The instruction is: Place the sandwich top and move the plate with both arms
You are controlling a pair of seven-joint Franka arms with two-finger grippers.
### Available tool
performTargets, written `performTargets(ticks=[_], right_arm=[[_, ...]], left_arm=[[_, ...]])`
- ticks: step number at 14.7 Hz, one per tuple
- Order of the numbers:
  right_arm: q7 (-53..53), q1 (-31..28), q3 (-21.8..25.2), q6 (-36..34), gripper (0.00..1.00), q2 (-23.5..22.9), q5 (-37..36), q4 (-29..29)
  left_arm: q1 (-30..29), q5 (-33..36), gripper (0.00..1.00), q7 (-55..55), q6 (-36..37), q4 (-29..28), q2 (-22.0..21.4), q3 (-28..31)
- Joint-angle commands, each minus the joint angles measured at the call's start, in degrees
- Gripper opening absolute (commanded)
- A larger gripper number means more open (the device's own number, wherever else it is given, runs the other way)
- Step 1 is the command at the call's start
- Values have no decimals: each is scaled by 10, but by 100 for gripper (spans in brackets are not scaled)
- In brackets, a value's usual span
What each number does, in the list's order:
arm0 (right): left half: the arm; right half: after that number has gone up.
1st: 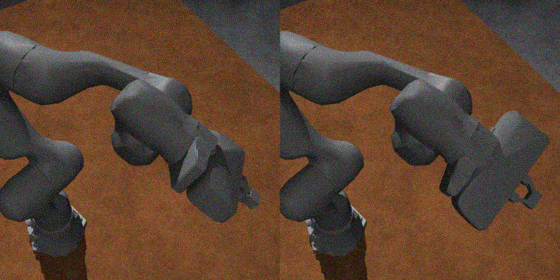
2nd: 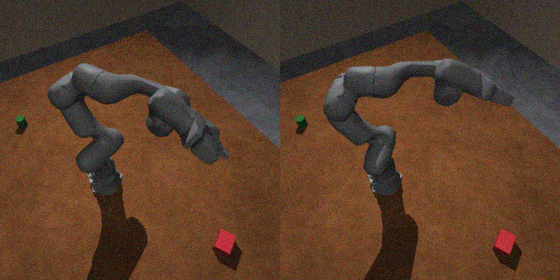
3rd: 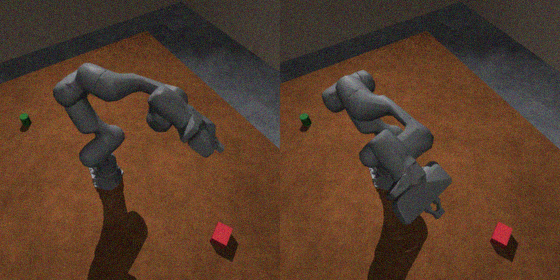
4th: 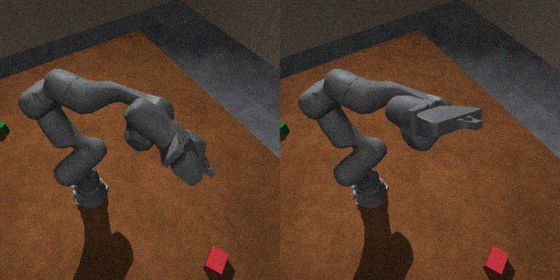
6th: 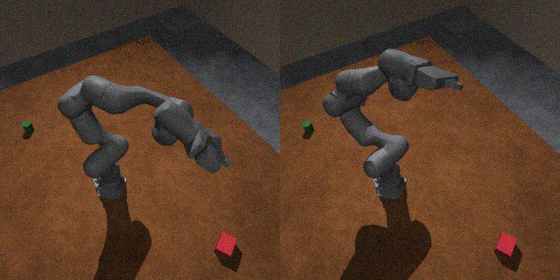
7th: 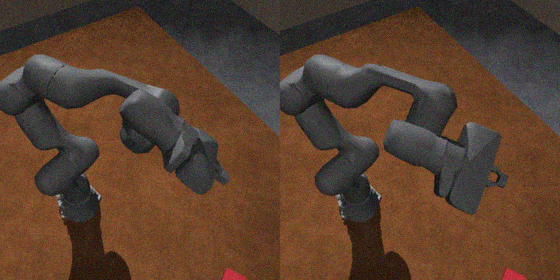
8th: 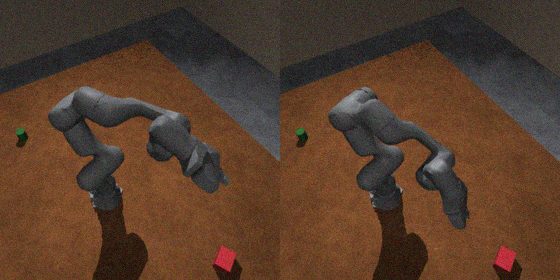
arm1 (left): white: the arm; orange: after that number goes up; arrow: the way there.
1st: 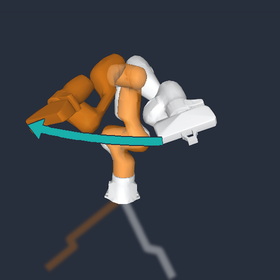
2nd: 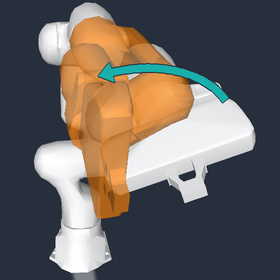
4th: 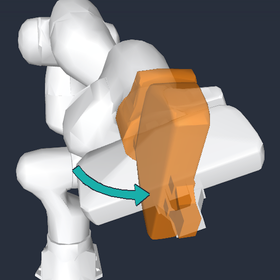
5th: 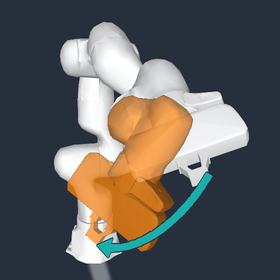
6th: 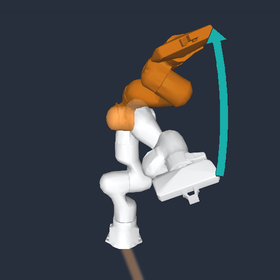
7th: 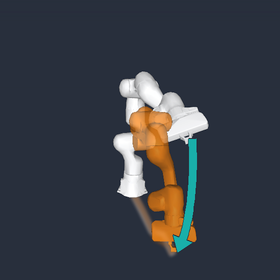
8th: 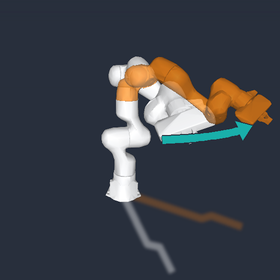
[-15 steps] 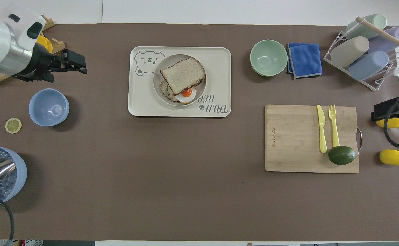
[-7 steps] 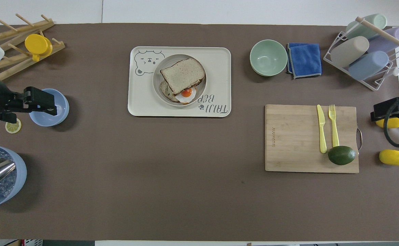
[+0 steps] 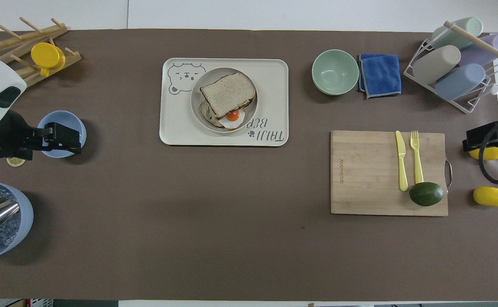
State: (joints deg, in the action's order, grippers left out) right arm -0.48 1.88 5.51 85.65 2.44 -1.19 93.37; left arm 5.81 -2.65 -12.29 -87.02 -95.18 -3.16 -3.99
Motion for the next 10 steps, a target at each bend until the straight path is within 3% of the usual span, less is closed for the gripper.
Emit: performTargets(ticks=[1,10], right_arm=[[-15,-6,-5,3,100,2,-5,-2],[-15,-3,-6,10,100,-3,-15,-12]], left_arm=[[-4,6,100,10,35,34,11,-4],[3,7,100,17,34,33,10,11]])
